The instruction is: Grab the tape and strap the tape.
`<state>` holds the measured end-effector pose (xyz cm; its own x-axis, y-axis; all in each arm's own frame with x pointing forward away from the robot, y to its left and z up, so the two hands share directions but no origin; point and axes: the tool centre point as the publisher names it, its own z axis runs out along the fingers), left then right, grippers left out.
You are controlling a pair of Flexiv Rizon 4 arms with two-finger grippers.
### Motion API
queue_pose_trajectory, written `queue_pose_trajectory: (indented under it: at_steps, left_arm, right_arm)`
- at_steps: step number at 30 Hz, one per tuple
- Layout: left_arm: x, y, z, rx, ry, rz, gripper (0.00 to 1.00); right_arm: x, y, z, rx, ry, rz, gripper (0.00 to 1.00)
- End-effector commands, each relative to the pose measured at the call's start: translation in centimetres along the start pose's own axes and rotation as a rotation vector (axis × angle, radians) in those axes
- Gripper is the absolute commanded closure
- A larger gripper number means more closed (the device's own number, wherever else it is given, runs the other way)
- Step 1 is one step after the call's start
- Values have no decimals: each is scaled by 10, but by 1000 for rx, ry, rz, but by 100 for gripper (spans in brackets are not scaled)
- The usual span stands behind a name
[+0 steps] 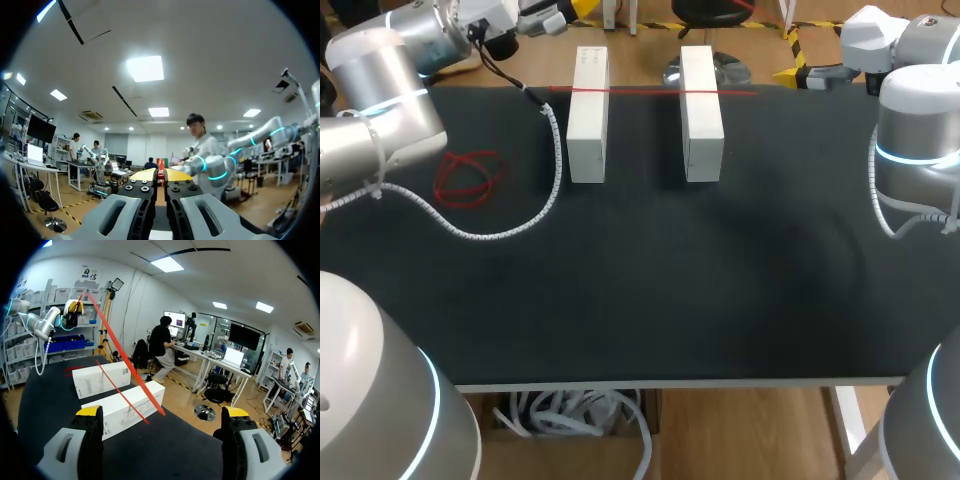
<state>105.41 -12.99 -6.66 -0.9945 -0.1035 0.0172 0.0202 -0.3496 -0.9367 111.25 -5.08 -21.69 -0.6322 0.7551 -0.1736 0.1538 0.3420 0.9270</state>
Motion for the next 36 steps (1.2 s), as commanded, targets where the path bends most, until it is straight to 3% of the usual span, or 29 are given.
queue_pose_trajectory:
  at_steps: [1,24,29,36]
  left_arm:
    - [1,0,0,1,-3,1,100]
    - [1,0,0,1,-3,1,100]
    - [1,0,0,1,-3,1,100]
    - [1,0,0,1,-3,1,100]
  right_arm:
    - [0,0,0,0,0,0,0]
    - [0,0,0,0,0,0,0]
    - [-6,5,-1,25,-109,-38,0]
    - [-12,18,-14,-12,-259,-42,0]
